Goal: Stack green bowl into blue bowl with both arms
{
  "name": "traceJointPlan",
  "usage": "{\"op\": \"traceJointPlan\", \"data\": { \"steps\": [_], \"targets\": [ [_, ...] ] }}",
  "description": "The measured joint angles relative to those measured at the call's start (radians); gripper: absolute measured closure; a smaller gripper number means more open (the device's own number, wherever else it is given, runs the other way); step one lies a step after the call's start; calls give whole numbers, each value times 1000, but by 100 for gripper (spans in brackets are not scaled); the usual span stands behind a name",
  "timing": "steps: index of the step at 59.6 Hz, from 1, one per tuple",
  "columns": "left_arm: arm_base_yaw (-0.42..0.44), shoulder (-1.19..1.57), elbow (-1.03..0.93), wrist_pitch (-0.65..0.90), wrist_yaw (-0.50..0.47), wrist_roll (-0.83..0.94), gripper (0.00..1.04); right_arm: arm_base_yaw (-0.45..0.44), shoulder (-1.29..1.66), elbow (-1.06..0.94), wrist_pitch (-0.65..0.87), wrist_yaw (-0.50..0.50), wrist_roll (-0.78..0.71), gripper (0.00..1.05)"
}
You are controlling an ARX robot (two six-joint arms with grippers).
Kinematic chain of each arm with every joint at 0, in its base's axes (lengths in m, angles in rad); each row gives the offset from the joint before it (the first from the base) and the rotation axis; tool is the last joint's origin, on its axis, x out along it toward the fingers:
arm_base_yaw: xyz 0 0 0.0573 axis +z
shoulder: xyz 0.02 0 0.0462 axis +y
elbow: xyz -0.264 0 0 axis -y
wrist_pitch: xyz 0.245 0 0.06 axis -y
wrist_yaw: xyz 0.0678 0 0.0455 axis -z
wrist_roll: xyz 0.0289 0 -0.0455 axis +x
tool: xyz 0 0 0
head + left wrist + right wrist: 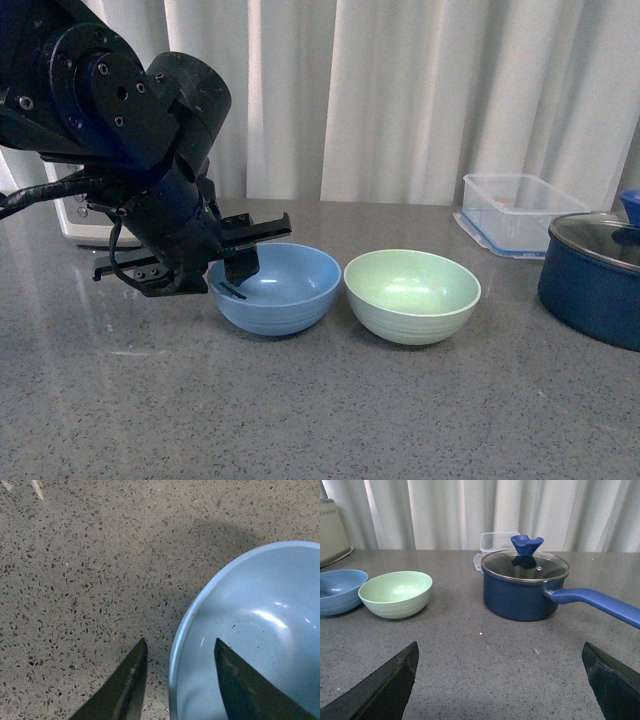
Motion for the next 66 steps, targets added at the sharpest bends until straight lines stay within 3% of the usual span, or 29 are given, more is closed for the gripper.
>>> {"op": "traceJointPlan", "data": {
  "steps": [3, 15, 19, 40, 52, 54, 60, 66],
  "targets": [
    [0, -5, -6, 3, 0, 0, 58, 0, 0, 0, 0, 0, 0, 10],
    [11, -162, -154, 82, -27, 31, 13, 0, 0, 0, 0, 0, 0, 10],
    [14, -236, -225, 131, -55, 68, 5, 0, 0, 0, 0, 0, 0, 10],
    [18, -786, -798, 354, -160, 333, 7, 0, 0, 0, 0, 0, 0, 10],
    [18, -797, -814, 358, -163, 361, 7, 0, 0, 0, 0, 0, 0, 10],
    [23, -796, -839, 425, -138, 373, 10, 0, 0, 0, 0, 0, 0, 10],
    [45, -821, -1012, 835, -51, 393, 28, 0, 0, 0, 0, 0, 0, 10],
    [79, -877, -1136, 1027, -29, 399, 46, 0, 0, 0, 0, 0, 0, 10]
  ]
}}
